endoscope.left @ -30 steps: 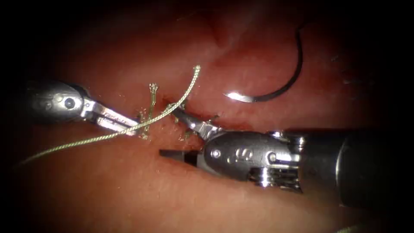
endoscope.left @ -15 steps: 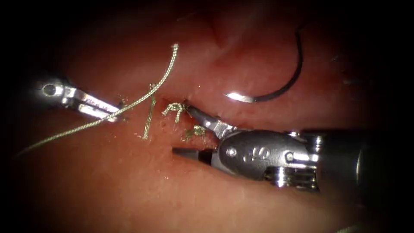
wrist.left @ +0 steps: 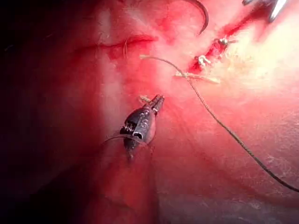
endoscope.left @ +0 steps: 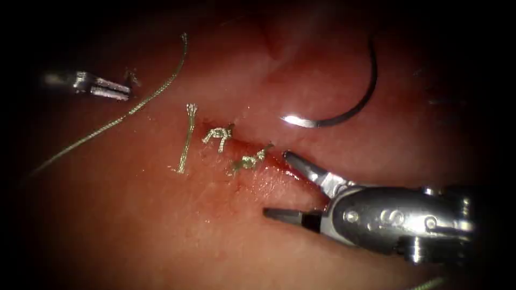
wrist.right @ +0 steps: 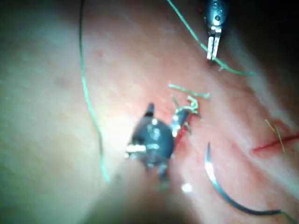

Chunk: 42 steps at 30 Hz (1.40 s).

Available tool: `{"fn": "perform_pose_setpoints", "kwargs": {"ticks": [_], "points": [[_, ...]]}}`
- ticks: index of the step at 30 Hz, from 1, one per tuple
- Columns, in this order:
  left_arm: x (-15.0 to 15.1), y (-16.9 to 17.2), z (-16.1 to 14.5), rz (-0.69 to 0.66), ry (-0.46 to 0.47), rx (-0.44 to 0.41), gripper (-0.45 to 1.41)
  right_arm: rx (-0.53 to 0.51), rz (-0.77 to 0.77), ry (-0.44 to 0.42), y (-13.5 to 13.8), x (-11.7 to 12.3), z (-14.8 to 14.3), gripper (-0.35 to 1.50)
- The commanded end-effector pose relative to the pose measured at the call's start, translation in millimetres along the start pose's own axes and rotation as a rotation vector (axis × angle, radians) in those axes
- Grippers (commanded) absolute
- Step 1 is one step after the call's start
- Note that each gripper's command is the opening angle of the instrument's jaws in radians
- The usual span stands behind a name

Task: Wound Closure

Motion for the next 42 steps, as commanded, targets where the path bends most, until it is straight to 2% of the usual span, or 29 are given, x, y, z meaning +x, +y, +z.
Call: {"fn": "perform_pose_setpoints", "kwargs": {"ticks": [1,6,12,13,14,16,17,18,20,25,32,37,42], "points": [[-1.5,-0.3,1.0,0.001,-0.019,0.003,-0.45,-0.008,0.003,-0.004,0.1,-0.8,0.1,1.48],[-4.9,-0.4,1.3,0.001,-0.055,0.03,-0.45,-0.024,0.005,-0.011,0.6,-2.0,-0.8,1.48],[-6.3,-0.6,0.4,-0.005,-0.073,0.046,-0.45,-0.024,0.004,-0.011,0.6,-2.3,-0.9,1.48],[-6.3,-0.7,0.2,-0.009,-0.073,0.046,-0.23,-0.024,0.004,-0.011,0.6,-2.3,-0.9,1.48],[-6.1,-0.8,0.0,-0.044,-0.073,0.039,0.31,-0.024,0.004,-0.011,0.7,-2.4,-0.9,1.48],[-5.6,-1.2,-0.3,-0.145,-0.071,0.03,0.93,-0.024,0.004,-0.011,0.7,-2.4,-1.0,1.48],[-5.1,-1.5,-0.5,-0.203,-0.052,0.032,1.18,-0.024,0.004,-0.011,0.7,-2.5,-1.0,1.48],[-4.6,-1.7,-0.7,-0.231,-0.034,0.036,1.23,-0.024,0.004,-0.011,0.8,-2.5,-1.1,1.48],[-3.3,-2.2,-1.1,-0.273,0.016,0.049,1.3,-0.025,0.003,-0.012,0.9,-2.7,-1.3,1.48],[0.0,-2.6,-2.4,-0.328,0.12,0.075,1.23,-0.038,0.005,-0.019,1.3,-3.3,-2.2,1.48],[3.7,-2.5,-5.1,-0.344,0.138,0.07,1.21,-0.06,0.017,-0.022,2.5,-4.4,-2.8,1.48],[6.9,-2.6,-6.3,-0.383,0.226,0.099,1.13,-0.053,0.017,-0.02,3.3,-5.2,-3.7,1.47],[11.7,-2.1,-5.7,-0.423,0.295,0.091,1.1,-0.063,0.019,-0.024,4.2,-6.3,-4.6,1.47]]}}
